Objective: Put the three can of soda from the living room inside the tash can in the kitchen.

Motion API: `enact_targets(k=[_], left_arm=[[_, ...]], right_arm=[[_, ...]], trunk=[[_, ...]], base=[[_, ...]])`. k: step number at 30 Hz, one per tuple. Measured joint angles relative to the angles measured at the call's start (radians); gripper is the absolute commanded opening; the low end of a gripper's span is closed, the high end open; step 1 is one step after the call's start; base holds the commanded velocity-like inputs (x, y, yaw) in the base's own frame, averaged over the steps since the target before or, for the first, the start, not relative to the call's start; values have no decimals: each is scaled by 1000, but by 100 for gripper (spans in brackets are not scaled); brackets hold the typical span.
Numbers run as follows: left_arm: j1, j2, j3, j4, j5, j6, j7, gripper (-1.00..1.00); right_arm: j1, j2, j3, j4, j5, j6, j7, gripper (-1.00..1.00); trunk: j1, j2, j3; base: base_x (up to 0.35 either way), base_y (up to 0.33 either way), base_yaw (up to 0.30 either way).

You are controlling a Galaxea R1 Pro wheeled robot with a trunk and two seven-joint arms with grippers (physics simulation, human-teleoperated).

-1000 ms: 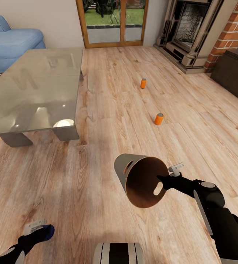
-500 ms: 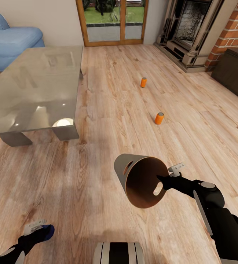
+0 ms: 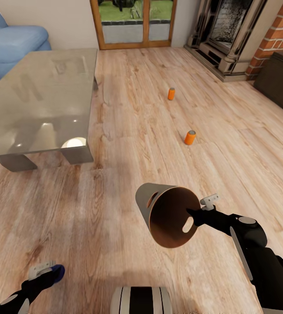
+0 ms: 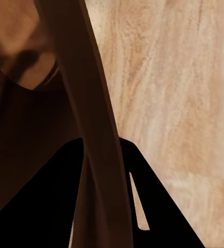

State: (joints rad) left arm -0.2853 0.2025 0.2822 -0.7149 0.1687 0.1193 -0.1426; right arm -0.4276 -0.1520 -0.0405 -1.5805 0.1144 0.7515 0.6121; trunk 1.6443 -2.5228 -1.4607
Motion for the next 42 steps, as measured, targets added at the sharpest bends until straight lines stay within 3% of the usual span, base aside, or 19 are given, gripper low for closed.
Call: enact_targets(k=[9, 10, 20, 35, 36, 39, 42], left_arm=[[-1, 0, 0, 0, 0, 0, 0, 100], [0, 0, 0, 0, 0, 0, 0, -100], [0, 0, 0, 0, 2, 1, 0, -100], [-3, -1, 0, 1, 1, 15, 2, -100], [-3, -1, 0, -1, 0, 17, 1, -100], [-3, 1, 0, -17, 1, 30, -1, -100], [-4, 6, 0, -81, 3, 81, -24, -100]], right_arm=[[0, 0, 0, 0, 0, -1, 0, -100], [0, 0, 0, 0, 0, -1, 0, -100], [0, 0, 1, 0, -1, -2, 0, -100], [0, 0, 3, 0, -1, 2, 0, -100], [0, 0, 22, 0, 11, 0, -1, -100], [0, 0, 41, -1, -14, 10, 1, -100], [0, 0, 49, 0, 4, 8, -1, -100]], trunk=[[0, 0, -4], [0, 0, -4], [0, 0, -4], [-6, 3, 54], [-7, 3, 58], [-8, 4, 69], [-10, 5, 81]], base=[[0, 0, 0], [0, 0, 0], [0, 0, 0], [0, 0, 0], [0, 0, 0], [0, 0, 0], [0, 0, 0]])
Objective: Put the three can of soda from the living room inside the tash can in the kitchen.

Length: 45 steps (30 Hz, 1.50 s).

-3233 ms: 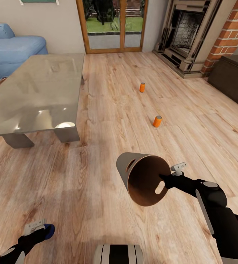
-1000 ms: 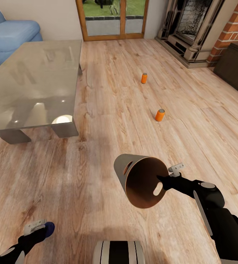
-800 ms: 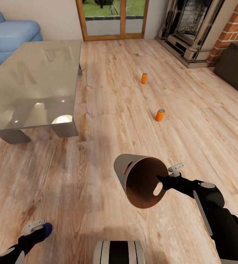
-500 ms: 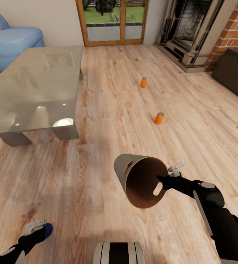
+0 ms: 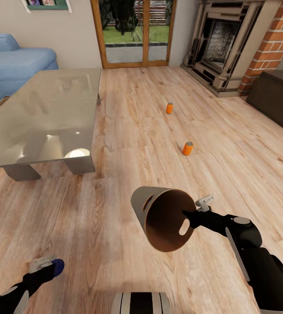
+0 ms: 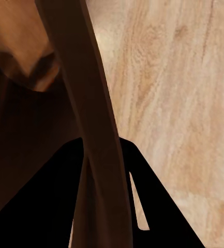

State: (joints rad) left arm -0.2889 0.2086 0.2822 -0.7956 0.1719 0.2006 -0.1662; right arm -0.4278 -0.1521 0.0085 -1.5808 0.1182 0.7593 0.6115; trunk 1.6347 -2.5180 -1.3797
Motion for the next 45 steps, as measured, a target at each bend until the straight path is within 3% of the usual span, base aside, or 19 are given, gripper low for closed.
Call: enact_targets(k=[3, 10, 13, 17, 19, 21, 25, 27, 32, 37, 45], left_arm=[[1, 3, 0, -77, 1, 56, -23, -100], [2, 4, 0, -262, 8, 178, -84, -100], [3, 4, 2, -406, 13, 279, -137, -100], [4, 3, 3, -583, 15, 413, -223, -100], [4, 4, 4, -614, 11, 445, -258, -100], [4, 5, 5, -650, 15, 497, -345, -100], [4, 6, 9, -677, 10, 566, -460, -100], [3, 6, 10, -700, 13, 610, -507, -100], [2, 6, 11, -757, 10, 707, -557, -100], [-5, 6, 12, -783, 10, 757, -575, -100], [-55, 9, 12, -796, 16, 843, -675, -100]], right_arm=[[0, 0, 3, -1, -11, 12, 1, -100], [-4, -9, 2, -1, 3, 125, 2, -100], [-8, -14, 2, -1, -5, 178, 4, -100], [-30, -17, 2, 0, 14, 270, 2, -100], [-43, -18, 3, 0, 6, 280, 4, -100], [-63, -18, 3, -1, 9, 282, 5, -100], [-80, -17, 3, 0, 91, 278, 8, -100], [-92, -17, 3, 1, 108, 279, 12, -100], [-119, -8, 4, 4, 109, 284, 17, -100], [-131, -2, 5, 41, 116, 283, 18, -100], [-207, 6, 6, 222, 121, 282, 18, -100]], trunk=[[-1, 1, 12], [-5, 2, 39], [-6, 3, 50], [-8, 4, 66], [-9, 4, 73], [-10, 5, 81], [-11, 6, 97], [-12, 6, 104], [-14, 7, 124], [-17, 9, 143], [-20, 11, 174]], base=[[0, 0, 0], [0, 0, 0], [0, 0, 0], [0, 0, 0], [0, 0, 0], [0, 0, 0], [0, 0, 0], [0, 0, 0], [0, 0, 0], [0, 0, 0], [0, 0, 0]])
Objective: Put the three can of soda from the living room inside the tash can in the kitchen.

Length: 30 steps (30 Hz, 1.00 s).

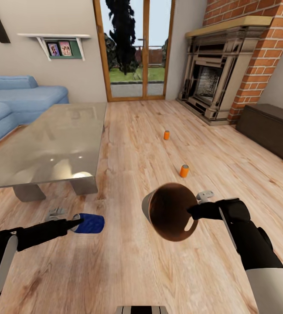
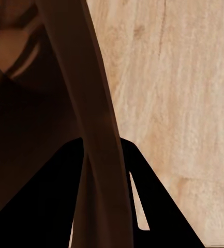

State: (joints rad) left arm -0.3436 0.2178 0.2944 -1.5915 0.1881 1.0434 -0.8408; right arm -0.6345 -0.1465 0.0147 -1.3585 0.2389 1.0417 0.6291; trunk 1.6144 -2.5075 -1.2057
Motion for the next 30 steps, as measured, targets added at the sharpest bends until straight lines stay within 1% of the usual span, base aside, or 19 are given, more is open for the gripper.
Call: enact_targets(k=[1, 2, 5, 6, 8, 10, 11, 13, 14, 15, 16, 18, 19, 21, 24, 25, 26, 28, 30], left_arm=[[-7, 0, 0, 0, -4, 4, -15, -100], [-18, 0, 0, 0, 3, 4, -49, -100], [-32, 0, 0, 0, -2, 4, -100, -100], [-42, 0, 1, 0, 2, 4, -127, -100], [-53, 0, 1, 1, -1, 4, -151, -100], [-67, 0, 1, 1, 28, 4, -191, -100], [-69, 0, 2, 2, 37, 4, -198, -100], [-80, 0, 2, 2, 94, 4, -213, -100], [-85, 0, 2, 3, 102, 4, -215, -100], [-94, 0, 2, 3, 121, 4, -218, -100], [-98, -1, 2, 4, 124, 4, -219, -100], [-105, -2, 2, 6, 144, 4, -221, -100], [-107, -3, 2, 7, 163, 4, -222, -100], [-109, -3, 2, 8, 179, 4, -222, -100], [-111, -5, 1, 12, 242, 4, -223, -100], [-112, -5, 1, 13, 250, 4, -223, -100], [-112, -6, 0, 17, 278, 4, -223, -100], [-112, -9, 0, 19, 284, 4, -223, -100], [-112, -11, -1, 20, 286, 4, -221, -100]], right_arm=[[-5, 0, 0, 11, 2, -1, 0, -100], [-13, 1, 1, 32, 1, 0, 0, -100], [-29, 5, 2, 76, 2, 0, 0, -100], [-42, 9, 4, 111, -1, 1, 0, -100], [-55, 13, 8, 144, 3, -1, 0, -100], [-73, 18, 25, 185, 4, 0, 0, -100], [-76, 18, 29, 191, 1, -1, 0, -100], [-82, 19, 40, 208, -5, 2, 0, -100], [-83, 20, 41, 212, -5, 1, 0, -100], [-84, 20, 44, 220, -2, 1, 0, -100], [-84, 21, 45, 223, 2, 0, -1, -100], [-85, 25, 47, 230, 6, -2, -1, -100], [-85, 31, 49, 237, 7, -2, 0, -100], [-86, 39, 51, 246, -5, 1, 0, -100], [-86, 63, 61, 270, -3, 1, 0, -100], [-86, 66, 63, 274, -9, 3, 0, -100], [-85, 71, 68, 293, -10, 3, 0, -100], [-86, 72, 69, 309, 2, -1, -1, -100], [-86, 74, 71, 323, 11, -1, -1, -100]], trunk=[[0, 0, 4], [-1, 0, 8], [-2, 1, 19], [-3, 1, 23], [-4, 2, 31], [-4, 2, 39], [-5, 3, 43], [-6, 3, 50], [-6, 3, 54], [-7, 3, 58], [-7, 4, 62], [-8, 4, 70], [-9, 4, 73], [-9, 5, 81], [-11, 6, 93], [-11, 6, 97], [-12, 6, 100], [-13, 6, 108], [-12, 7, 108]], base=[[0, 0, 0], [0, 0, 0], [0, 0, 0], [0, 0, 0], [0, 0, 0], [0, 0, 0], [0, 0, 0], [0, 0, 0], [0, 0, 0], [0, 0, 0], [0, 0, 0], [0, 0, 0], [0, 0, 0], [0, 0, 0], [0, 0, 0], [0, 0, 0], [0, 0, 0], [0, 0, 0], [0, 0, 0]])
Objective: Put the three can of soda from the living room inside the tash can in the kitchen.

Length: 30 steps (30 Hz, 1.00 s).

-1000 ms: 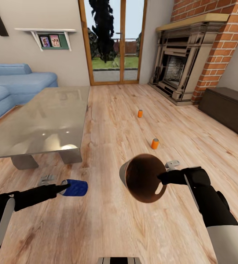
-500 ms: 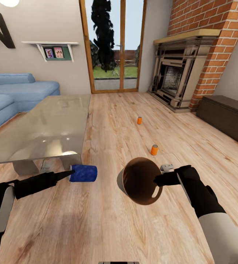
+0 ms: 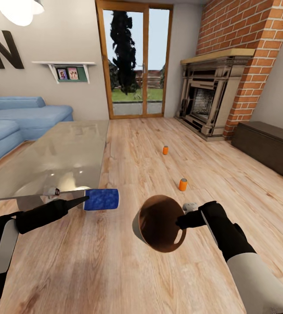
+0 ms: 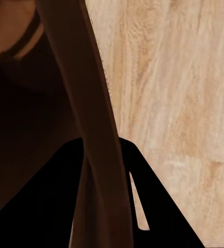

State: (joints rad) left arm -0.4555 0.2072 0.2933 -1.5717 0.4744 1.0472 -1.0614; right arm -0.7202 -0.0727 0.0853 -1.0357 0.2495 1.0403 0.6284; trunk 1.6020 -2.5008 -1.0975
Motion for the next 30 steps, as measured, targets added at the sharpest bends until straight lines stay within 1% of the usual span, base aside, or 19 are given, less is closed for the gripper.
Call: enact_targets(k=[2, 4, 5, 6, 7, 8, 9, 10, 12, 13, 15, 17, 22, 24, 25, 27, 28, 30], left_arm=[[0, -2, 0, 0, 1, 0, 2, -100], [0, -11, -1, 1, 2, 0, 11, -100], [0, -16, -1, 2, 3, 0, 16, -100], [1, -34, -2, 3, 0, -1, 39, -100], [1, -41, -2, 4, -1, -1, 50, -100], [1, -48, -3, 4, -2, -1, 63, -100], [2, -70, -16, 5, -7, -2, 106, -100], [2, -85, -38, 5, -4, 0, 134, -100], [3, -95, -67, 5, -2, 0, 156, -100], [3, -102, -94, 5, -2, 0, 171, -100], [3, -111, -133, 5, -2, 0, 193, -100], [3, -117, -152, 10, -3, 0, 205, -100], [2, -134, -200, 23, -2, 0, 215, -100], [2, -144, -219, 26, -3, 0, 224, -100], [2, -157, -238, 27, -2, 0, 240, -100], [2, -171, -263, 28, -2, 0, 257, -100], [2, -174, -273, 28, -3, 0, 265, -100], [2, -177, -280, 28, -4, 0, 274, -100]], right_arm=[[0, 3, 0, 8, -1, -1, 0, -100], [0, 9, 12, 41, -14, 4, 1, -100], [0, 11, 17, 47, -13, 3, 1, -100], [0, 12, 32, 74, -14, 1, 1, -100], [0, 13, 38, 99, -15, 4, 1, -100], [0, 13, 41, 105, -3, 0, -1, -100], [-1, 15, 47, 108, 10, -4, -1, -100], [-1, 16, 51, 116, 9, -3, -1, -100], [-2, 18, 53, 122, -8, 1, 1, -100], [-2, 21, 57, 126, -15, 3, 1, -100], [-2, 27, 73, 130, -7, 1, 0, -100], [-2, 30, 82, 133, -5, 0, -1, -100], [-15, 35, 90, 137, -5, -1, -2, -100], [-19, 42, 92, 140, -4, -1, -2, -100], [-22, 49, 93, 149, -6, 0, -4, -100], [-33, 58, 93, 169, -13, 2, -5, -100], [-40, 60, 93, 181, -14, 2, -6, -100], [-45, 62, 94, 191, -5, 0, -8, -100]], trunk=[[0, 0, 0], [0, 0, 0], [0, 0, 0], [0, 0, 0], [0, 0, 0], [0, 0, 0], [0, 0, 0], [0, 0, 0], [0, 0, 0], [0, 0, 0], [0, 0, 0], [0, 0, 0], [0, 0, 0], [0, 0, 0], [0, 0, 0], [0, 0, 0], [0, 0, 0], [0, 0, 0]], base=[[0, 0, 0], [0, 0, 0], [0, 0, 0], [0, 0, 0], [0, 0, 0], [0, 0, 0], [0, 0, 0], [0, 0, 0], [0, 0, 0], [0, 0, 0], [0, 0, 0], [0, 0, 0], [0, 0, 0], [0, 0, 0], [0, 0, 0], [0, 0, 0], [0, 0, 0], [0, 0, 0]])
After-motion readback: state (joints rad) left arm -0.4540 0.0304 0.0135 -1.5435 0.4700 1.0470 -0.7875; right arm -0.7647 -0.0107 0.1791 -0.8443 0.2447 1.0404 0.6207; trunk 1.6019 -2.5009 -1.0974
